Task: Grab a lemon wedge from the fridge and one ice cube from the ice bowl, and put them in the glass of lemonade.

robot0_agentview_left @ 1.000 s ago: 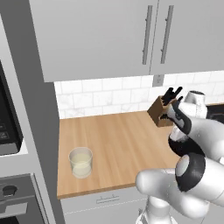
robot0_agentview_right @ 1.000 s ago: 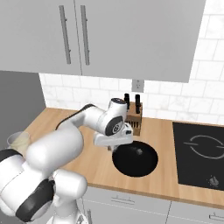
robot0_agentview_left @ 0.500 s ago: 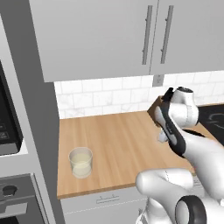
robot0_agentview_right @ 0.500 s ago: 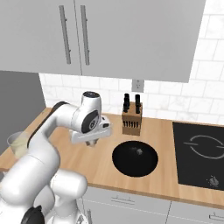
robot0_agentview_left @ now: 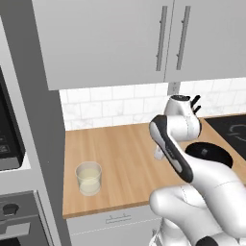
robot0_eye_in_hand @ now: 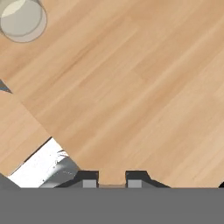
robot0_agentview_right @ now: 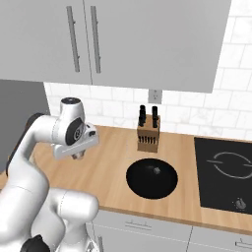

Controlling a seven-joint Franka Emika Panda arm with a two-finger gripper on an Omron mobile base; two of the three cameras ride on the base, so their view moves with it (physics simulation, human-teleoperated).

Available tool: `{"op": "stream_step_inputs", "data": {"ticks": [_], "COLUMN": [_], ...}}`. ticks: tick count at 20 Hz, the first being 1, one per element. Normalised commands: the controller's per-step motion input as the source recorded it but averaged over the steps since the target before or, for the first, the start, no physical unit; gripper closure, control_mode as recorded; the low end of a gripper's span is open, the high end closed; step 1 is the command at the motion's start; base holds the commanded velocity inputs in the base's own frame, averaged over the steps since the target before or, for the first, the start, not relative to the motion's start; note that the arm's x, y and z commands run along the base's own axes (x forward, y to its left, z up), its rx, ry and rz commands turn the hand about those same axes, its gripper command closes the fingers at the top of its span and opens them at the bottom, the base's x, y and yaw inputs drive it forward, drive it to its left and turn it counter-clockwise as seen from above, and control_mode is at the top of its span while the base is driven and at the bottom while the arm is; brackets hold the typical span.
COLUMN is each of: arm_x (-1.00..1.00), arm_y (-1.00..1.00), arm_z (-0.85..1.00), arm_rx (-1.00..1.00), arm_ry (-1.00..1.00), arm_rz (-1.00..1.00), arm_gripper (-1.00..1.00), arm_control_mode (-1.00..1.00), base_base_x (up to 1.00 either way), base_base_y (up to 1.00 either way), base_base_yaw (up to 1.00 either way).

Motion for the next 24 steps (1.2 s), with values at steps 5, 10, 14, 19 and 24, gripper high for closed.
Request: {"op": "stream_step_inputs", "data": {"ticks": [5, 10, 14, 19, 24], "arm_x": [0.0, -0.03, -0.05, -0.02, 0.0], "arm_y": [0.83, 0.86, 0.82, 0.78, 0.71], "arm_z": [0.02, 0.0, 0.05, 0.1, 0.11], "arm_rx": [-0.02, -0.03, -0.04, -0.05, -0.04], "arm_ry": [0.0, 0.0, 0.0, -0.01, 0.0], "arm_rz": [0.21, 0.22, 0.21, 0.2, 0.19], "arm_gripper": [1.0, 1.0, 1.0, 1.0, 1.0], "arm_control_mode": [-1.0, -1.0, -1.0, -1.0, -1.0], "base_base_x": [0.0, 0.0, 0.0, 0.0, 0.0], "base_base_y": [0.0, 0.0, 0.0, 0.0, 0.0], "base_base_yaw": [0.0, 0.0, 0.0, 0.0, 0.0]}}
